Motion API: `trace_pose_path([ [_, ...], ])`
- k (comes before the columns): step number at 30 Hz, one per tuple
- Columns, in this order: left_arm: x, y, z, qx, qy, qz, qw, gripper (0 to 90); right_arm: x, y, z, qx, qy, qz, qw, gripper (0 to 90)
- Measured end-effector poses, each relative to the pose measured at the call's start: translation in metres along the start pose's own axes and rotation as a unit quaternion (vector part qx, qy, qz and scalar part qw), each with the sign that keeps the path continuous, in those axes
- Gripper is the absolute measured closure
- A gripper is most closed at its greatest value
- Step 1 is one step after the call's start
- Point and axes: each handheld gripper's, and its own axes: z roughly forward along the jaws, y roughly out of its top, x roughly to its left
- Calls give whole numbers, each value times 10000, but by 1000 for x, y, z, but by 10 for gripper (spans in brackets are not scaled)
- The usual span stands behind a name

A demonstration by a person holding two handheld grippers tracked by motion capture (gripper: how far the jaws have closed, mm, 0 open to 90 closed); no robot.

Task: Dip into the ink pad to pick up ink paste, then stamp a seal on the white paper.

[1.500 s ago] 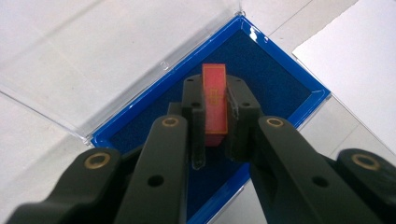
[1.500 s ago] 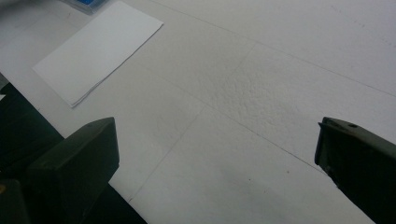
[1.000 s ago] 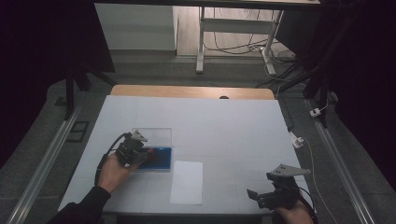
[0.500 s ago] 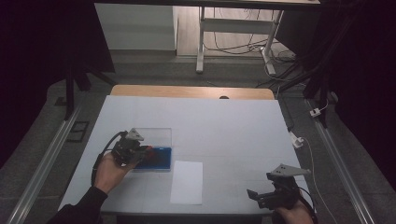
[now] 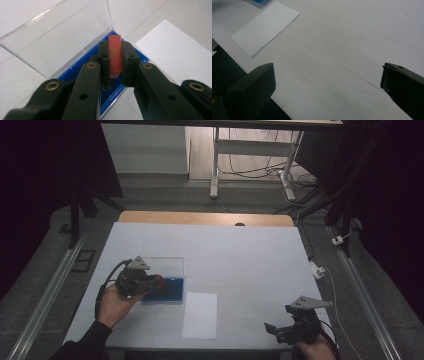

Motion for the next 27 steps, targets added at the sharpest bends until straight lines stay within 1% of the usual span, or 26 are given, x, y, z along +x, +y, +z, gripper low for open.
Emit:
trace_pose_path([
  [3,0,0,-2,-30,-10,29,10000,801,0,0,0,-9,4,4,10000,0],
  [10,-3,1,-10,-195,-49,112,9997,800,0,0,0,-18,11,3,10000,0],
  [14,-6,2,-14,-284,-88,140,9995,800,0,0,0,-20,10,4,10000,0],
  [18,-11,4,-17,-348,-118,221,9991,800,0,0,0,-18,11,-2,10000,0],
  [21,-14,6,-17,-352,-132,283,9989,800,0,0,0,-7,13,-1,10000,0],
  [27,-18,8,-16,-369,-170,334,9986,800,0,0,0,-12,14,7,10000,0],
])
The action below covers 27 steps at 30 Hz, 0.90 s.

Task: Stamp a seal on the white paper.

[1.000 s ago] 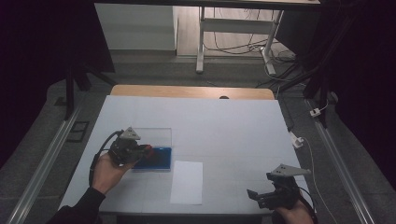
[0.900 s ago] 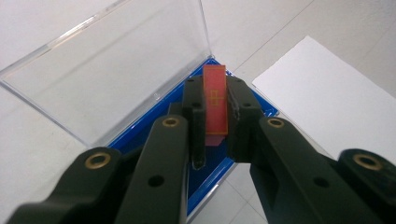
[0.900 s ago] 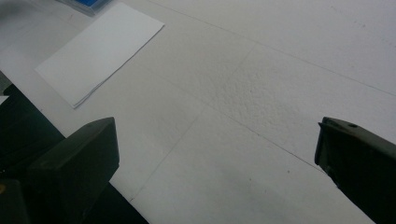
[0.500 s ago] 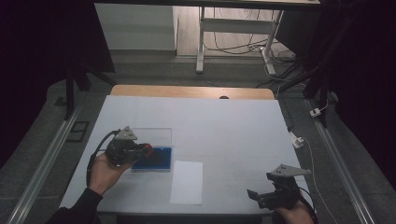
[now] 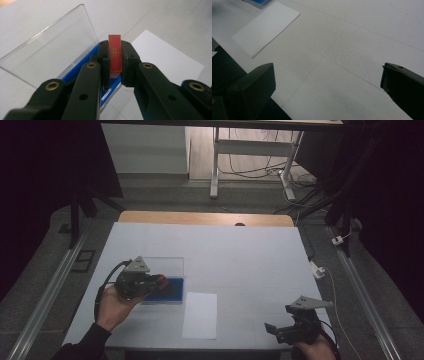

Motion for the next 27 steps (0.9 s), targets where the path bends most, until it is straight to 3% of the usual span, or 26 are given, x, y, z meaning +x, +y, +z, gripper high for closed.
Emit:
trace_pose_path([
  [6,-4,3,1,28,27,82,10000,801,0,0,0,7,-1,20,10000,0],
  [27,-28,23,19,189,-456,358,9981,801,-1,0,1,24,28,19,10000,0],
])
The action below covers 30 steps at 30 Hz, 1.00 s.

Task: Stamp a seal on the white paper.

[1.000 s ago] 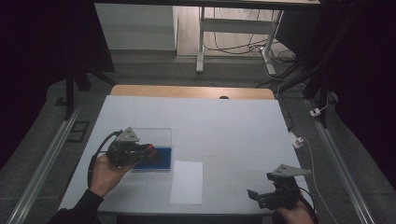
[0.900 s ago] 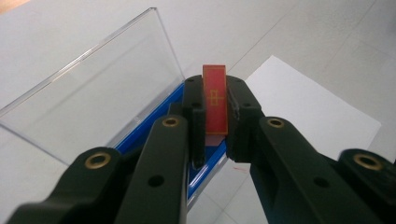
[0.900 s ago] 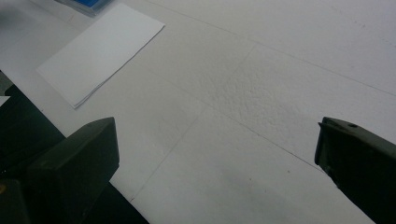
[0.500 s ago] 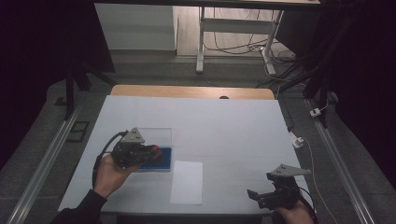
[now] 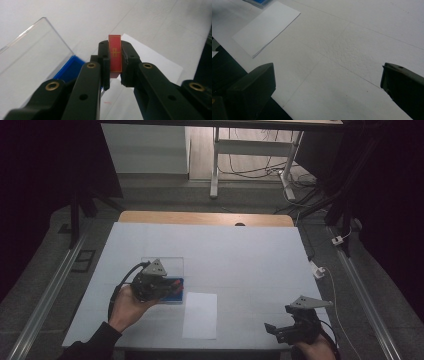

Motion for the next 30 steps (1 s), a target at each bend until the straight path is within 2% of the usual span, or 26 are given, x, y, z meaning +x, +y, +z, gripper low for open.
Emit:
trace_pose_path([
  [7,-5,8,15,131,-195,148,9996,801,0,0,0,9,-14,17,10000,0],
  [16,-15,19,35,315,-320,351,9984,801,-1,0,0,7,-3,27,10000,0],
  [20,-18,21,42,360,-371,373,9980,801,-1,0,0,9,2,25,10000,0],
  [30,-31,27,60,539,-528,591,9954,801,-1,0,0,5,3,19,10000,0],
])
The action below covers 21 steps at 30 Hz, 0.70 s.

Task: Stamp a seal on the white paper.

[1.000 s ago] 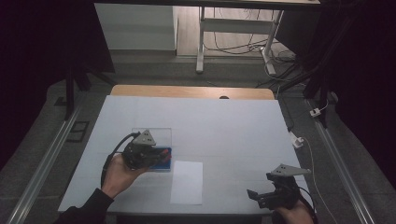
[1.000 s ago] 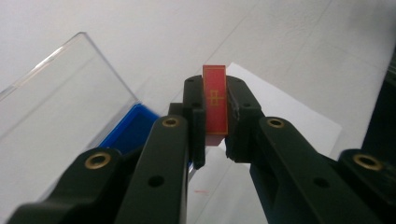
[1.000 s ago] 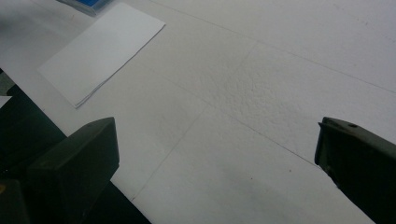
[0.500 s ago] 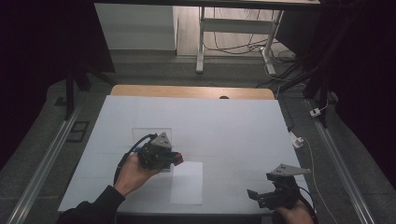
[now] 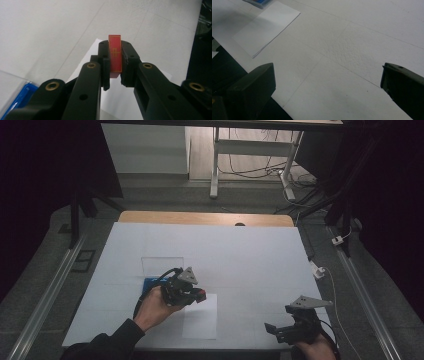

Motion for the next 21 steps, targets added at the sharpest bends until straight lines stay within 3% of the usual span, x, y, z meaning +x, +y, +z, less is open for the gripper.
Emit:
trace_pose_path([
  [21,-9,-13,25,313,-139,18,9994,801,0,0,-1,-23,11,-7,10000,0],
])
